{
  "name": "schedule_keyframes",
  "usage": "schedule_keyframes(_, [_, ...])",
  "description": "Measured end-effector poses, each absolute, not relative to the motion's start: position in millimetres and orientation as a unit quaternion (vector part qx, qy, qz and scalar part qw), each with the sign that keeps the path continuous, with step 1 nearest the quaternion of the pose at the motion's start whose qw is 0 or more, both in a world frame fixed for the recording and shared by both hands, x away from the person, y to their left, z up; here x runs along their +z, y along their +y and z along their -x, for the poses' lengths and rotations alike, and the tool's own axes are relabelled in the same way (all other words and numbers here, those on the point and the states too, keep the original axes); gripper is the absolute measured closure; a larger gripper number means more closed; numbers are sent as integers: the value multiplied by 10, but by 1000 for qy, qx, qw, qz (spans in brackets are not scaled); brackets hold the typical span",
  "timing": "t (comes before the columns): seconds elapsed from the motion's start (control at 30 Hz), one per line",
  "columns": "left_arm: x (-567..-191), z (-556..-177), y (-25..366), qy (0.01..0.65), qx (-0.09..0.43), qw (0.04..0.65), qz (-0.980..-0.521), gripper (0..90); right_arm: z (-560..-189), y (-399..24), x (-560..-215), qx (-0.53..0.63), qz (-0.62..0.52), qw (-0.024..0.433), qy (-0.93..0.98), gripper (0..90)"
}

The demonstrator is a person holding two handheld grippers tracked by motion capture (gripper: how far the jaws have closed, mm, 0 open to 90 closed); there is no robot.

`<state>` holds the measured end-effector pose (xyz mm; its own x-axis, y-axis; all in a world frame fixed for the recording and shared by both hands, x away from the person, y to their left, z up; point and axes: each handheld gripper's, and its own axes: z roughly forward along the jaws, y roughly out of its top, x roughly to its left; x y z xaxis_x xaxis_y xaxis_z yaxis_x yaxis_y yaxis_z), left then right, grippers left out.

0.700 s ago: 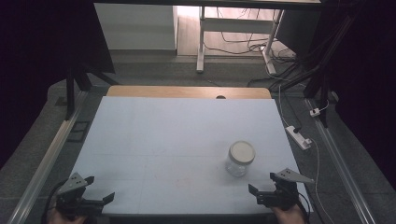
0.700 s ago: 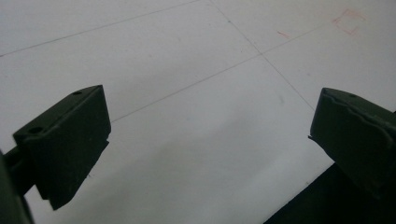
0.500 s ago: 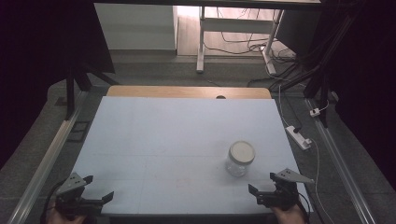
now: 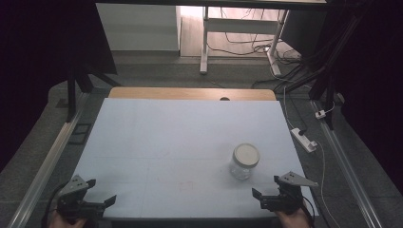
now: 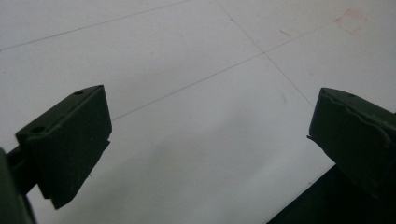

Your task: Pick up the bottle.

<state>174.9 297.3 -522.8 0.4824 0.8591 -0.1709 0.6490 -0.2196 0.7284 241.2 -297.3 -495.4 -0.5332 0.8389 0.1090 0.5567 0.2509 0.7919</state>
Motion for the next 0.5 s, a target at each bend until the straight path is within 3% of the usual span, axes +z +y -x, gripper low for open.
schedule_keyframes(0.5, [-5228,-1747,2976,489,136,389,-769,5,-2388,-2925,-4933,417,-422,181,784,0])
